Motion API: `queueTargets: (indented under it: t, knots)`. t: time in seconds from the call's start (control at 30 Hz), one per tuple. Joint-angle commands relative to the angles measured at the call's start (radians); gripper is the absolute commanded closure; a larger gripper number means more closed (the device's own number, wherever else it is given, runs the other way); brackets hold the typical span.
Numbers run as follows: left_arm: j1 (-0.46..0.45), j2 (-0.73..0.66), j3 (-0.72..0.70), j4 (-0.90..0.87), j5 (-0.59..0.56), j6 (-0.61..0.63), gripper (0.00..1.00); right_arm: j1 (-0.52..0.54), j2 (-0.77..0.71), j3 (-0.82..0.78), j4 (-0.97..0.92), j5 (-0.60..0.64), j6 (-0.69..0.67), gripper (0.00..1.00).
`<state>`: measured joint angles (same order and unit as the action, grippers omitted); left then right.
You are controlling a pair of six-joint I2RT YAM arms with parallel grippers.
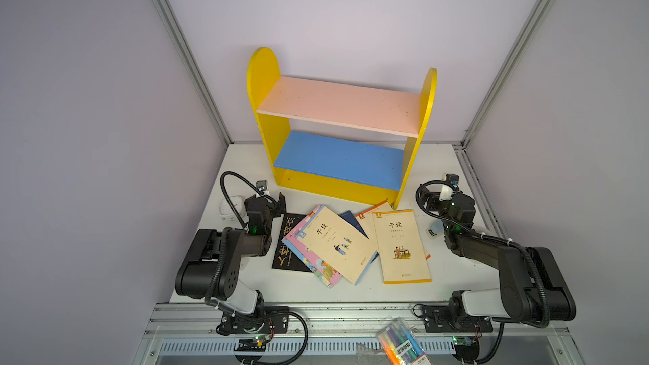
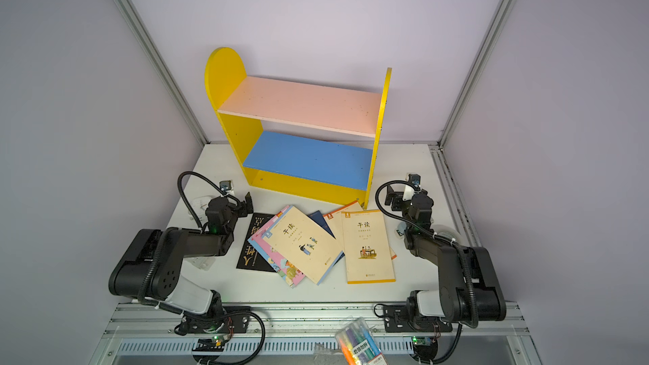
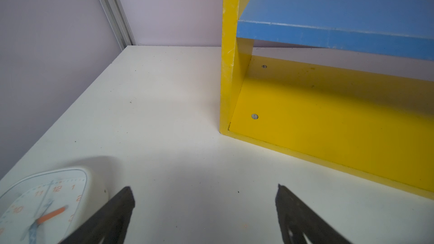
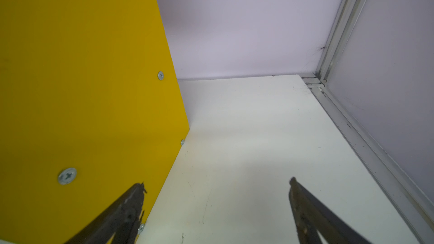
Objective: Stacking books/files
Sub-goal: Rotate the bookshelf at the top-center of the table.
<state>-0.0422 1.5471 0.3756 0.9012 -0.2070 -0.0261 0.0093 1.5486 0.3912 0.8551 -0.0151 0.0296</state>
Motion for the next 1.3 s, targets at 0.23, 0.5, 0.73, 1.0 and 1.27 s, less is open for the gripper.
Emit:
queueTargets:
  t: [0.23,0.5,0.73,1.0,1.27]
  knots:
    - [-0.006,-0.011,-0.024,0.056,0.11,0.054,0.03,0.0,0.001,0.005,0.013,-0.008,-0.001,0.02]
    - [-0.02,-0.176,-0.067,-0.006,0.052,0.046,0.03,0.003,-0.183,0.068,-0.281,-0.023,0.019,0.02]
    - [-0.051,-0.395,-0.005,-0.284,0.049,-0.018,0.03,0.023,-0.31,0.214,-0.652,-0.068,0.147,0.02]
    - [-0.072,-0.575,0.052,-0.545,-0.042,-0.227,0.03,0.12,-0.37,0.277,-0.769,-0.195,0.167,0.02]
    - [-0.079,-0.668,0.07,-0.66,-0.039,-0.29,0.03,0.204,-0.297,0.272,-0.661,-0.179,0.267,0.02]
